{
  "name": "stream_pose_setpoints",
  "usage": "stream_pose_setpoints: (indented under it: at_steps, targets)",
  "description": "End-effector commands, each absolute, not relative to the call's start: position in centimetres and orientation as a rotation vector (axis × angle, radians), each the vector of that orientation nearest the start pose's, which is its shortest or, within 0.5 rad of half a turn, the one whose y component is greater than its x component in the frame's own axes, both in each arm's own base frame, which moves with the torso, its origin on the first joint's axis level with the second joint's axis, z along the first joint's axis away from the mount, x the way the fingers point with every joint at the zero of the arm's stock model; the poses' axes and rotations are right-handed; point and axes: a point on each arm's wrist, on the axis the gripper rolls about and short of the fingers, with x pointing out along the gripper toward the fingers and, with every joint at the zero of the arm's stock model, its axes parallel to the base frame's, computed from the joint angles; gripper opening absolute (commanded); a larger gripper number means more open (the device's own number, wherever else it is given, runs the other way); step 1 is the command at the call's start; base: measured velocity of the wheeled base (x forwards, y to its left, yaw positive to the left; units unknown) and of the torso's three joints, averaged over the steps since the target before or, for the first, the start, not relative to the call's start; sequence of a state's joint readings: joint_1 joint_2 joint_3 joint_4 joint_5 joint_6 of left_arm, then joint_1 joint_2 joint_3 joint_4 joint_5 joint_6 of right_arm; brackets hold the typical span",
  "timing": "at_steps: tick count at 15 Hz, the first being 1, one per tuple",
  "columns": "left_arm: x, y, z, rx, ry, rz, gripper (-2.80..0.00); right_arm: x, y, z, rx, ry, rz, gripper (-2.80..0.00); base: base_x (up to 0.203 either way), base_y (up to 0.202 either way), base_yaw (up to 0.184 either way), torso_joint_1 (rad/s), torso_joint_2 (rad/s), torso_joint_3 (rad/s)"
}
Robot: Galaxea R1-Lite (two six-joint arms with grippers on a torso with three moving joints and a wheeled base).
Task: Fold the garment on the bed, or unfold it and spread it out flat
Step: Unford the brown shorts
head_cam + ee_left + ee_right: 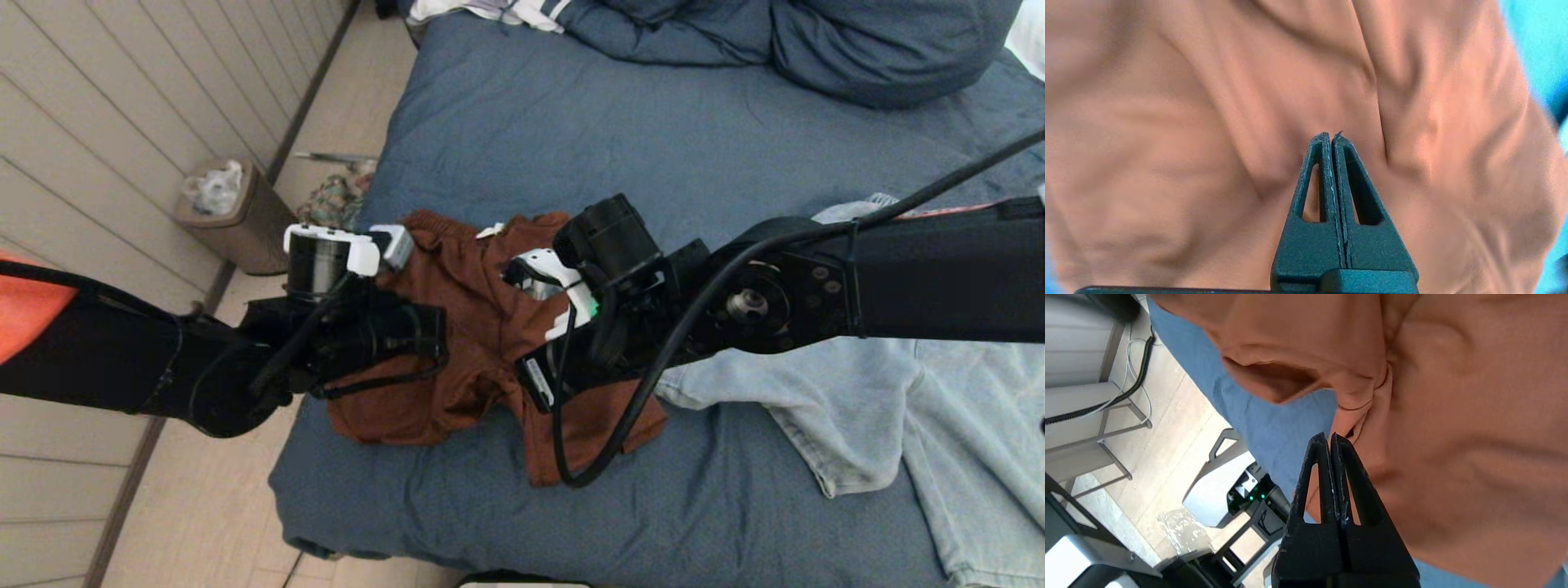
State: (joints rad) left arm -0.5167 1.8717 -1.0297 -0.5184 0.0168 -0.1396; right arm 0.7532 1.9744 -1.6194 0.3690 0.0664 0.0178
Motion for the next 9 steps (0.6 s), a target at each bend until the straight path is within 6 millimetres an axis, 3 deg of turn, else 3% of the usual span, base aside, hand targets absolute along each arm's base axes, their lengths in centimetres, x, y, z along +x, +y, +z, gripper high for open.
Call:
stream_pose_setpoints:
  at_steps: [1, 3, 5, 6, 9]
  targets:
    - [32.4, -18.0, 18.2, -0.077, 0.334, -0.465, -2.8, 28.2, 26.8, 20.9, -0.242, 0.73, 0.777, -2.8, 0.0, 0.0, 0.0, 0.0, 0.0, 0.0]
    - [33.6, -19.0, 17.5, -0.128, 0.364, -0.45, -2.8, 28.3, 26.8, 20.9, -0.242, 0.729, 0.774, -2.8, 0.0, 0.0, 0.0, 0.0, 0.0, 0.0]
    - [32.7, -18.5, 18.6, -0.137, 0.352, -0.449, -2.8, 28.5, 26.6, 21.3, -0.236, 0.718, 0.768, -2.8, 0.0, 0.0, 0.0, 0.0, 0.0, 0.0]
    - [31.4, -17.8, 19.5, -0.138, 0.349, -0.448, -2.8, 28.5, 26.5, 21.4, -0.232, 0.714, 0.766, -2.8, 0.0, 0.0, 0.0, 0.0, 0.0, 0.0]
    - [26.0, -15.8, 19.1, -0.108, 0.44, -0.472, -2.8, 28.7, 26.5, 21.5, -0.227, 0.713, 0.762, -2.8, 0.0, 0.0, 0.0, 0.0, 0.0, 0.0]
